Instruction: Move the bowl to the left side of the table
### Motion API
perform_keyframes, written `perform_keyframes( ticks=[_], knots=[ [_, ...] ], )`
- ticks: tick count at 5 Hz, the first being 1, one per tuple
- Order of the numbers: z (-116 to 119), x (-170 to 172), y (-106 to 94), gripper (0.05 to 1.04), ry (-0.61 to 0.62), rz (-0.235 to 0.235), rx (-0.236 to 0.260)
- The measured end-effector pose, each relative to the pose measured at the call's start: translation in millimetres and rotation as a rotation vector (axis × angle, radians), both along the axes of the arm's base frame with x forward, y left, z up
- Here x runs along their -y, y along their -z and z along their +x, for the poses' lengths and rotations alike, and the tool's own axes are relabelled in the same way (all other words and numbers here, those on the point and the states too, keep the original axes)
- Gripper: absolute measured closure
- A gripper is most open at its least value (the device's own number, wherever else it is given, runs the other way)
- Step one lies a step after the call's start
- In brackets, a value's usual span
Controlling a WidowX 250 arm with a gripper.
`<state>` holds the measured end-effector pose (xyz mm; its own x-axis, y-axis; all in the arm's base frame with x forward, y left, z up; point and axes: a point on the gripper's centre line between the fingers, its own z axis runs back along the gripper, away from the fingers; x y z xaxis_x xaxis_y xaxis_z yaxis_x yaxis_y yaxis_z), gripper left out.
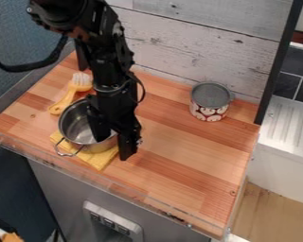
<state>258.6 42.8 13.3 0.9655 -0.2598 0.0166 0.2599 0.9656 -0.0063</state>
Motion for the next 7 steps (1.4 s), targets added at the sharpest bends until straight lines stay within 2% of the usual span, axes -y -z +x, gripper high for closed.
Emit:
perform_keyframes(
  ticks=[2, 3, 4, 5, 6, 7],
  knots=[
    [0, -2, 0.0, 0.762, 0.000, -0.002, 0.004],
    [1, -2, 0.0, 0.946, 0.004, -0.002, 0.007],
    [1, -5, -0.4, 0.994, 0.001, 0.011, 0.009],
    [-1, 1, -22.8, 1.007, 0.053, 0.081, 0.090],
    [-3, 42, -56.8, 1.022, 0.206, 0.096, 0.219],
    [-11, 75, -55.5, 1.025, 0.294, 0.057, 0.234]
  ],
)
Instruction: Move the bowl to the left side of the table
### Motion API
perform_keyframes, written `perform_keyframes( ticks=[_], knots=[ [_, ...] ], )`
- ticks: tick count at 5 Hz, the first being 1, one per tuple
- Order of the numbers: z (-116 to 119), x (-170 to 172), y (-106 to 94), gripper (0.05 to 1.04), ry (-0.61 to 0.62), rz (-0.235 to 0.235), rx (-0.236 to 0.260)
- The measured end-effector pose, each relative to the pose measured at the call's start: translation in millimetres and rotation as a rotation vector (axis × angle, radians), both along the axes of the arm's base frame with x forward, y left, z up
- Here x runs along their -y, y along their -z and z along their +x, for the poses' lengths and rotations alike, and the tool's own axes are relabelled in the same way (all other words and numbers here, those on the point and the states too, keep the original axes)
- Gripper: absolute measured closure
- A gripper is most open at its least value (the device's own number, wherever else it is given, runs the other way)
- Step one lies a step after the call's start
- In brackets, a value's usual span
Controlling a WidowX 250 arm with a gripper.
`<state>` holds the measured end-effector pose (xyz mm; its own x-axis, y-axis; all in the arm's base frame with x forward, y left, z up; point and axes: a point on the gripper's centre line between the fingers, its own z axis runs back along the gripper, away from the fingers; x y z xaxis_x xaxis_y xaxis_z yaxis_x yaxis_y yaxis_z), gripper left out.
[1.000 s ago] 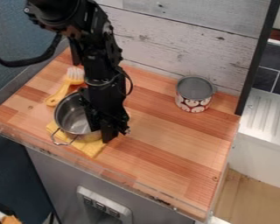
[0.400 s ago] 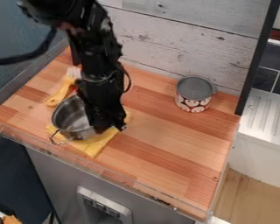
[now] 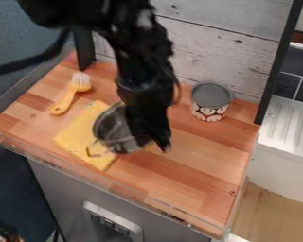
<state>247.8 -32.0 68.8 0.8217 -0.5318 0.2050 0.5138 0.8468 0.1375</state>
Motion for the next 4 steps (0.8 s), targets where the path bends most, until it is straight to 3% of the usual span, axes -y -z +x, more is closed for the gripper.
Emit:
perform_keyframes(
  ticks=[1, 3, 4],
  knots=[
    [-6, 24, 7.8, 1.025, 0.060, 0.000, 0.003],
    [-7, 32, 43.3, 1.019, 0.074, 0.001, -0.082],
    [-3, 33, 45.8, 0.976, 0.076, -0.005, -0.079]
  ],
)
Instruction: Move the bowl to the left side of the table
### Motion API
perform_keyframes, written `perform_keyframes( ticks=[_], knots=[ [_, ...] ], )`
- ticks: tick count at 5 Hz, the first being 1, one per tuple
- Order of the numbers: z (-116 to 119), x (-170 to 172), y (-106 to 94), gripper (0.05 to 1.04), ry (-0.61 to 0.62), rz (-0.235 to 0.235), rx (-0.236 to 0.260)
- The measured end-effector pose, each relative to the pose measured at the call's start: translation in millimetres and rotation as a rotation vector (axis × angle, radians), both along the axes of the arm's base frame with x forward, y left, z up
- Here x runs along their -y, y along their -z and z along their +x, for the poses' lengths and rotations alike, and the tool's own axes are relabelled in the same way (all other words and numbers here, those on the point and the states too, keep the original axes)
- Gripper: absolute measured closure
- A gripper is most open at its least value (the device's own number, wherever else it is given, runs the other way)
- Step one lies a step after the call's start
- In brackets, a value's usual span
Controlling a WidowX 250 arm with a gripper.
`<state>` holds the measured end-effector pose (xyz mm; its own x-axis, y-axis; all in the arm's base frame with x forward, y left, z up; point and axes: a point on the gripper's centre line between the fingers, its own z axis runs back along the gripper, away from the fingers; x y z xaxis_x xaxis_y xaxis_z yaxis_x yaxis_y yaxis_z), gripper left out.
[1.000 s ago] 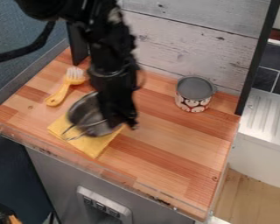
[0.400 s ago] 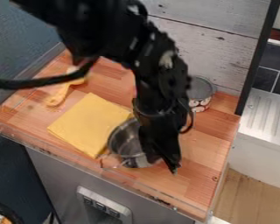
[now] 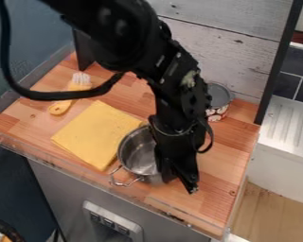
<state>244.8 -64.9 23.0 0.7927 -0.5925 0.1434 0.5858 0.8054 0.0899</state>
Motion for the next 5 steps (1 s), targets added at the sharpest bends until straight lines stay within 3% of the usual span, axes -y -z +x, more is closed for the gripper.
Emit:
perform_keyframes(
  ticks=[1, 3, 4, 5],
  knots=[
    [-2, 1, -7.9, 0.798, -0.003, 0.009, 0.011],
    [-14, -9, -56.4, 0.208, -0.129, 0.015, 0.063],
    [-14, -24, -65.1, 0.070, -0.259, -0.014, -0.006],
    [-13, -34, -60.4, 0.075, -0.345, -0.028, -0.084]
  ],
)
